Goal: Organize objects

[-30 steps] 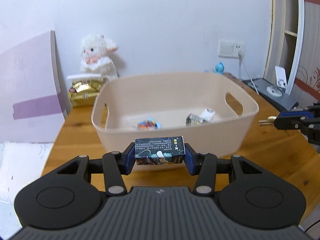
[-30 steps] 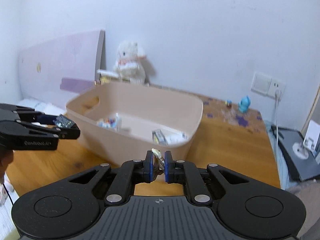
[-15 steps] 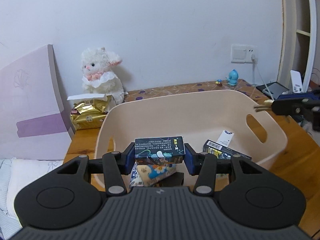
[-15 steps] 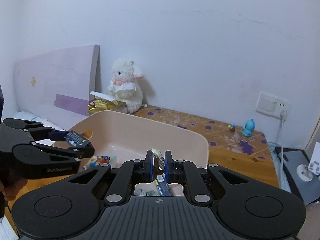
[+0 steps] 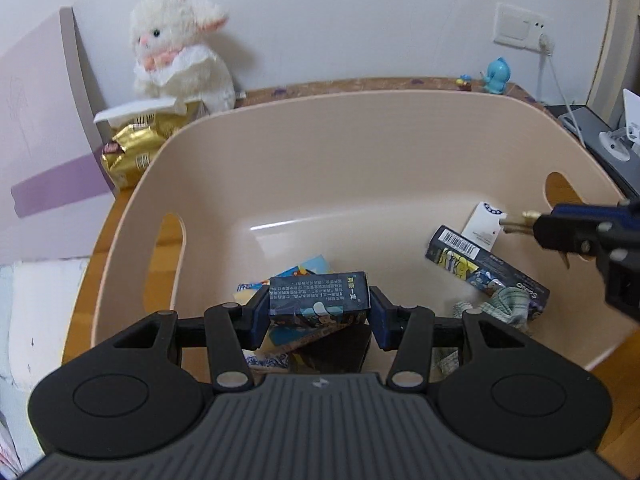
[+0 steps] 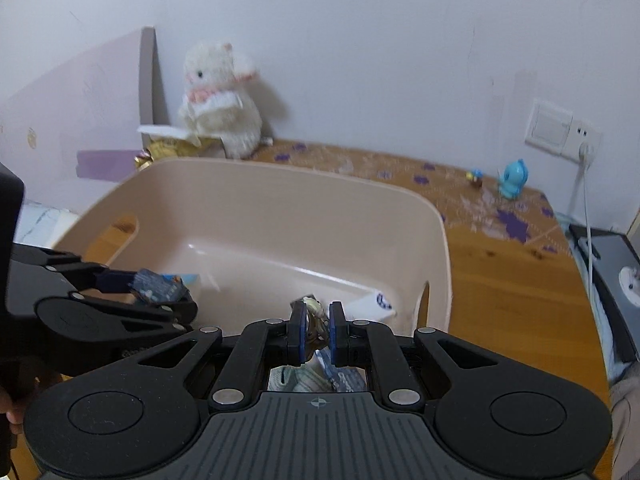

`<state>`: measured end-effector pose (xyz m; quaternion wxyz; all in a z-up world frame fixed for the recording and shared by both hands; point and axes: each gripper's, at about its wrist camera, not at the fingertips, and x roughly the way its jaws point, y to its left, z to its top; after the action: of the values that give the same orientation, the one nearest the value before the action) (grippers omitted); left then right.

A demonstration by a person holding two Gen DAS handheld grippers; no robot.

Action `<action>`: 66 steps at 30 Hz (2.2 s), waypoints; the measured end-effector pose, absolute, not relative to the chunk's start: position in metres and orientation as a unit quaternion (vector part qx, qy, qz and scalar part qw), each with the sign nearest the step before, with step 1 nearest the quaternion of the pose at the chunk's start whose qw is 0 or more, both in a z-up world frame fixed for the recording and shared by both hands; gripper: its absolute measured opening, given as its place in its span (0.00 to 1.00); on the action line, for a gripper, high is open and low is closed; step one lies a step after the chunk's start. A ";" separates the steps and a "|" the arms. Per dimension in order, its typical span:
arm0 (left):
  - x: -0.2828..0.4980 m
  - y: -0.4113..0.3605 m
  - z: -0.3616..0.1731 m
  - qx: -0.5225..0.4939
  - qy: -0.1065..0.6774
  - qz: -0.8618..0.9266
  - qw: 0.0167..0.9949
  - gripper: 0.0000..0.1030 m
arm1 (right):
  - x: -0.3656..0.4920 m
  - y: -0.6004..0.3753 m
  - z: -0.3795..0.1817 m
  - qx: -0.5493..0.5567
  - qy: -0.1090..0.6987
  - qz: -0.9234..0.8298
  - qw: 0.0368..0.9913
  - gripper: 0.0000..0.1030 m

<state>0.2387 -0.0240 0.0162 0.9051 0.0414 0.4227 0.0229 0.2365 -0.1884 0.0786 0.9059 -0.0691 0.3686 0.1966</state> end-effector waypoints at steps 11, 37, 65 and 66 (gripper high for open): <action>0.242 -0.021 0.020 0.024 0.438 0.035 0.898 0.83 | 0.240 -0.182 0.074 -0.068 0.384 0.194 0.900 0.78; 0.154 -0.028 0.088 0.029 0.358 0.019 0.933 0.89 | 0.155 -0.209 0.127 -0.074 0.333 0.171 0.924 1.00; 0.047 -0.019 0.111 0.008 0.318 0.021 0.948 0.93 | 0.074 -0.239 0.131 -0.015 0.321 0.169 0.932 1.00; 0.045 -0.019 0.112 0.006 0.318 0.022 0.948 0.93 | 0.073 -0.240 0.130 -0.015 0.321 0.168 0.932 1.00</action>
<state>0.0445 -0.0186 0.1116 0.9477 0.0059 0.3184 0.0223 0.0725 -0.2402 0.1303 0.9320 -0.0146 0.3208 0.1680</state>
